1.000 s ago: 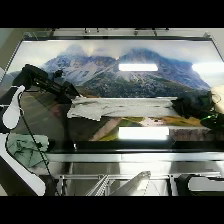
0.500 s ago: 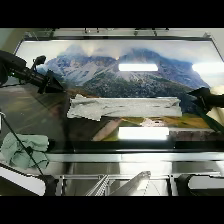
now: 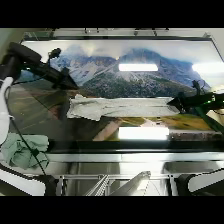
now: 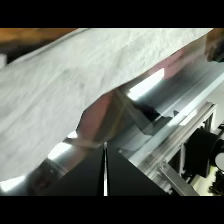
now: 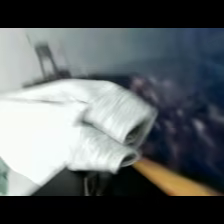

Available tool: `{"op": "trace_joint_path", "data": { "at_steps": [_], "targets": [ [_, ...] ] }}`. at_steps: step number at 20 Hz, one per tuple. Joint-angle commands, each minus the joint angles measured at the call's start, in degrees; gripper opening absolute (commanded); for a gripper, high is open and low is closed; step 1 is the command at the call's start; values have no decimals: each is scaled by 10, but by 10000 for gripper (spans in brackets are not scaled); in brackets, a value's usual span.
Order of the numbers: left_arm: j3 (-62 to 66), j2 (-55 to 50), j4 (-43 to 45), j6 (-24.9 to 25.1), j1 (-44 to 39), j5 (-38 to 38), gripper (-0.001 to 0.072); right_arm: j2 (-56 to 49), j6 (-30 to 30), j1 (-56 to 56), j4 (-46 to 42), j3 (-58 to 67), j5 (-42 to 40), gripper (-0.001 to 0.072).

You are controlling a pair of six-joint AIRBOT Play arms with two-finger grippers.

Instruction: Fold the shirts.

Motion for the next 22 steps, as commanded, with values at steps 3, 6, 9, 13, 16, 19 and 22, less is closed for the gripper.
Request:
{"op": "trace_joint_path", "data": {
  "at_steps": [3, 6, 9, 13, 16, 19, 22],
  "targets": [
    [1, -77, 1, 0, -139, -113, 21, 31, 2, 11, 2, 22, 41, 14],
    [1, -139, 0, 0, -218, -170, 21, 65, 4, -9, 1, 48, 92, 13],
    [1, -171, 0, -2, -283, -236, 18, 78, 9, -42, -3, 92, 158, 13],
    [63, -225, 2, -41, -338, -255, 16, 91, 15, -77, -2, 131, 193, 13],
    [162, -280, 1, -60, -362, -225, 16, 96, 17, -78, 0, 131, 216, 13],
    [235, -285, -14, -60, -365, -197, 17, 96, 17, -68, 53, 131, 257, 13],
    [194, -199, -76, -18, -327, -166, 18, 115, 17, -20, 171, 131, 270, 13]
  ]
}}
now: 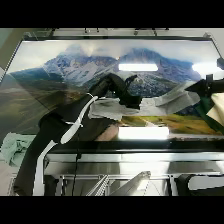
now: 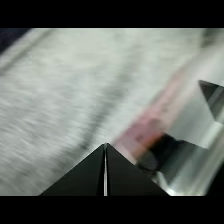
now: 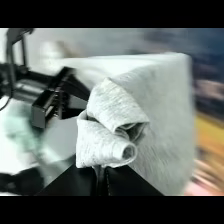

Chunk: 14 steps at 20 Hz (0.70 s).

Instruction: Fold the shirts.

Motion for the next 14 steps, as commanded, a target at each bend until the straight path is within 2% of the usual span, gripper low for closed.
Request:
{"op": "trace_joint_path", "data": {
  "at_steps": [1, 5, 9, 13, 14],
  "targets": [
    [-28, 88, -47, 43, 42, 56, 18, 22, 1, 59, 118, 1, 15, 13],
    [-94, 233, -46, 78, 155, 144, 18, 32, 38, 235, 103, 1, -106, 13],
    [-165, 338, -46, 88, 279, 158, 18, -1, 56, 443, 76, 1, -317, 13],
    [-285, 419, -46, 125, 360, 154, 19, -96, 52, 573, 100, 1, -469, 14],
    [-315, 432, -46, 132, 372, 152, 18, -120, 26, 596, 134, 1, -500, 74]
  ]
}}
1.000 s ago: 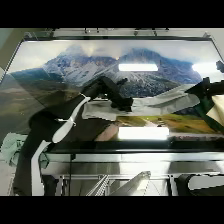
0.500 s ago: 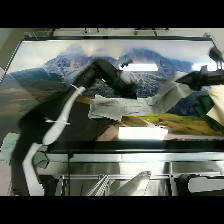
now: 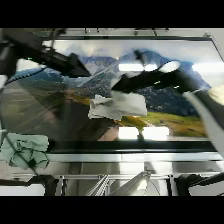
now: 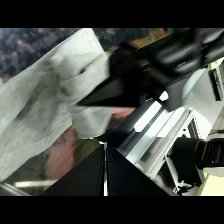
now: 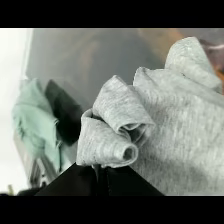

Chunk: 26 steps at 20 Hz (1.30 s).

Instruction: Fold the shirts.

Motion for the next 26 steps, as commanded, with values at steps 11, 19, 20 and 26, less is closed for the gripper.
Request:
{"op": "trace_joint_path", "data": {
  "at_steps": [11, 19, 20, 26],
  "targets": [
    [-214, 76, -3, 71, 68, -3, 18, 63, 70, -103, -166, -1, 44, 481],
    [-214, 76, -3, 69, 68, 13, 18, 33, 122, -245, -291, -120, 61, 483],
    [-214, 76, -3, 69, 69, 12, 18, 25, 117, -241, -277, -129, 58, 484],
    [-214, 76, -3, 64, 68, 12, 18, -24, 33, -204, -105, -133, 58, 483]
  ]
}}
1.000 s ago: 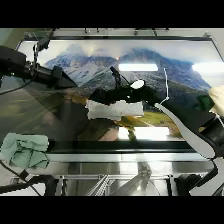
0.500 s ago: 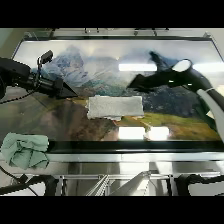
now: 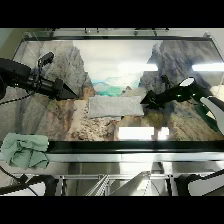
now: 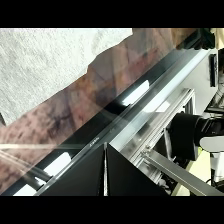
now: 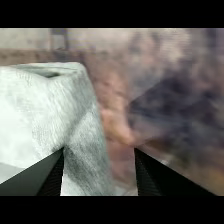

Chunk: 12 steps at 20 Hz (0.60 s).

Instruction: Fold the shirts.

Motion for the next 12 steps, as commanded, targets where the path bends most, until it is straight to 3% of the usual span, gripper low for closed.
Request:
{"op": "trace_joint_path", "data": {
  "at_steps": [1, 6, 10, 11, 12],
  "targets": [
    [0, 0, 1, -2, 0, 1, 18, -27, -46, 24, 99, -6, 0, 483],
    [0, 0, 1, -2, 0, 5, 18, -44, -65, 43, 153, -5, 2, 481],
    [0, 0, 1, -2, 0, 24, 18, -42, -72, -12, 152, -4, 64, 484],
    [0, 0, 1, -2, 0, 26, 18, -42, -79, -32, 152, -4, 79, 547],
    [0, 0, 1, -2, 0, 26, 18, -42, -83, -50, 152, -4, 94, 689]
  ]
}}
